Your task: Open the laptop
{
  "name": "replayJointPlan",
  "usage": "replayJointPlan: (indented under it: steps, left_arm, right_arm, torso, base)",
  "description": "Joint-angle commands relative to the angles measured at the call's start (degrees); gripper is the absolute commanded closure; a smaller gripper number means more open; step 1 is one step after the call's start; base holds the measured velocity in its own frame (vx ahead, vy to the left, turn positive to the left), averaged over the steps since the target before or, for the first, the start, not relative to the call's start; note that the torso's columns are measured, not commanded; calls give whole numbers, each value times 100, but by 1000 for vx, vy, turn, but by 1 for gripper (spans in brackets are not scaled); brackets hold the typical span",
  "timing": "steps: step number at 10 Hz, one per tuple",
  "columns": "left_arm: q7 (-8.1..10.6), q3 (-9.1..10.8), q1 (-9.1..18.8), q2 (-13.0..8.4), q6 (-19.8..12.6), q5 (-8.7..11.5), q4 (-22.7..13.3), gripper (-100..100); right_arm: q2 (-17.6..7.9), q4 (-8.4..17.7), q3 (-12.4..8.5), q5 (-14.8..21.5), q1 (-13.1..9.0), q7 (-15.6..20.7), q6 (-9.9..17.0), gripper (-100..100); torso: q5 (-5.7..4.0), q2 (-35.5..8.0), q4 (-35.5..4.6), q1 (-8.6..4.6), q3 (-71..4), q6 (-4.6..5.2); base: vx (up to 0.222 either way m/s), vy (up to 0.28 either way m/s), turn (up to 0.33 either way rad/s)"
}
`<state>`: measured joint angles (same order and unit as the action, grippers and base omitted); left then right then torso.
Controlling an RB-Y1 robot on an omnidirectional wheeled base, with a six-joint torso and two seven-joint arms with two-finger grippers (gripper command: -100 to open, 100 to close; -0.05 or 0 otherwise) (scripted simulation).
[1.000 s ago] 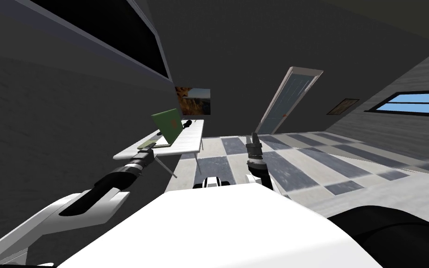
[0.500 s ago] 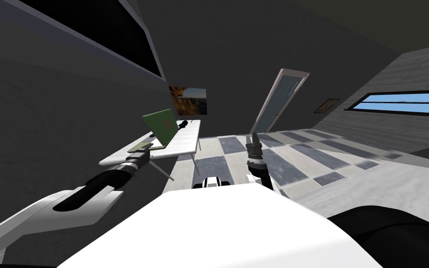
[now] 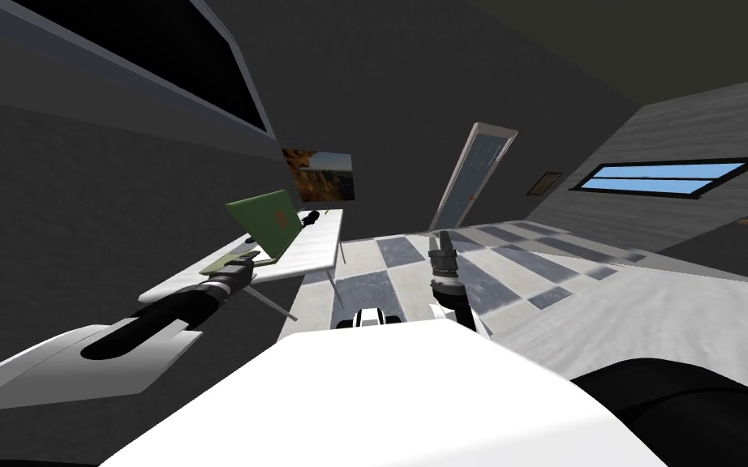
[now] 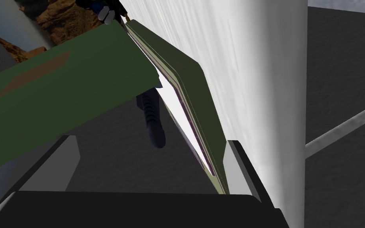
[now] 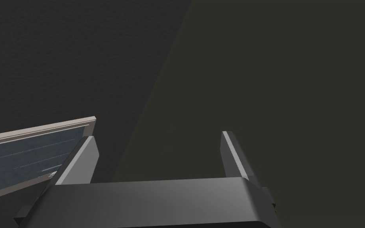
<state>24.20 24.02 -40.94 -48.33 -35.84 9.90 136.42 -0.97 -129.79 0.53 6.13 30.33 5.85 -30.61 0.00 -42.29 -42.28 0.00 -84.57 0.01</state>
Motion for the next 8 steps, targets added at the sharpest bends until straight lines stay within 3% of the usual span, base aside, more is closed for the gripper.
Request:
replayJointPlan:
  steps: [1,8]
  left_arm:
    - [101,107,-28,-245,-355,62,14,-100]
    - [393,472,-194,-1066,-1305,268,114,-100]
  right_arm:
    - [0,0,0,0,1,0,0,0]
    - [0,0,0,0,1,0,0,0]
  torso:
    - [0,0,0,2,0,-4]
    - [-1,8,1,1,-5,2]
  base:
    - [1,-17,-75]
    - [0,-23,-110]
